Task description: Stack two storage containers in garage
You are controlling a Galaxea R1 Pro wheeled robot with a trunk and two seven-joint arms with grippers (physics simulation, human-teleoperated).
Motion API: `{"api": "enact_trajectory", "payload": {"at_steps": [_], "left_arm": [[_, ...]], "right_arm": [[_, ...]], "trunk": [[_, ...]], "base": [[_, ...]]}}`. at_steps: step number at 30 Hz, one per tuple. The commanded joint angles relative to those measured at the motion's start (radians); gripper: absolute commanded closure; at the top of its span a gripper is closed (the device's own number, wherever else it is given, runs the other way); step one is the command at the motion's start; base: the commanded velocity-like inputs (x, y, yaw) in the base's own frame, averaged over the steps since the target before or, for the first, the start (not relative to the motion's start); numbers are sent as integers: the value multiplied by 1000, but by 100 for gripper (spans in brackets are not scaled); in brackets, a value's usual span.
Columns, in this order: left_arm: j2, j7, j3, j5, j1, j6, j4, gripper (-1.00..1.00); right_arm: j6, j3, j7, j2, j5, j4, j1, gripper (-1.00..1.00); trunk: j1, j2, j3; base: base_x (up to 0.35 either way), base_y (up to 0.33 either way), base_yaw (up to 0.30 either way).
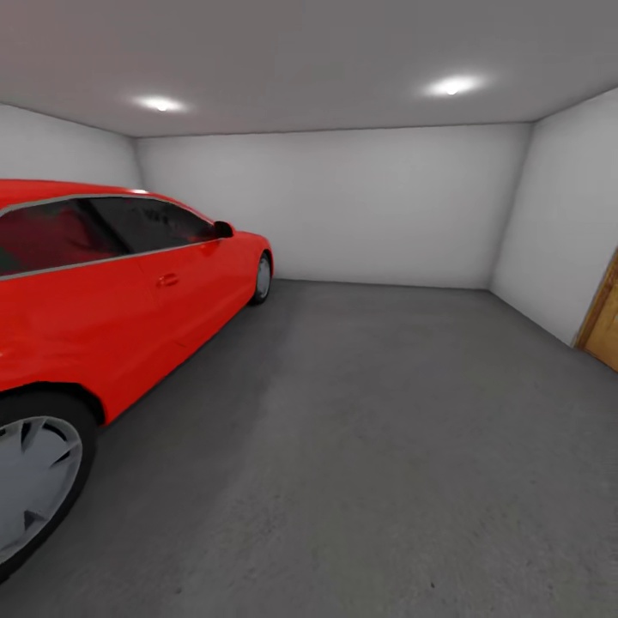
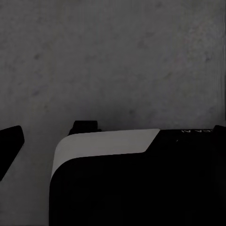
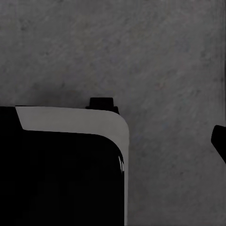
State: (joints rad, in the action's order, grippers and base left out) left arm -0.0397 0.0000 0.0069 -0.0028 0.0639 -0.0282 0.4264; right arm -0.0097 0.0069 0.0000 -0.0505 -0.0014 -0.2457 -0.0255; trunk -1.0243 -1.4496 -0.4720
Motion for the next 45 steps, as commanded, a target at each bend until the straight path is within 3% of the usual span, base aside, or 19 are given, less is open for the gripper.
{"api": "enact_trajectory", "payload": {"at_steps": [1, 45], "left_arm": [[0, 0, 1, 0, 1, -1, 2, -100], [0, 0, 1, 0, 1, -1, 2, -100]], "right_arm": [[-1, 1, 0, 0, 0, 0, -1, -100], [-1, 1, 0, 0, 3, 0, -1, -100]], "trunk": [[-1, 0, -1], [-1, 0, -2]], "base": [[346, 0, -264], [346, 0, -265]]}}
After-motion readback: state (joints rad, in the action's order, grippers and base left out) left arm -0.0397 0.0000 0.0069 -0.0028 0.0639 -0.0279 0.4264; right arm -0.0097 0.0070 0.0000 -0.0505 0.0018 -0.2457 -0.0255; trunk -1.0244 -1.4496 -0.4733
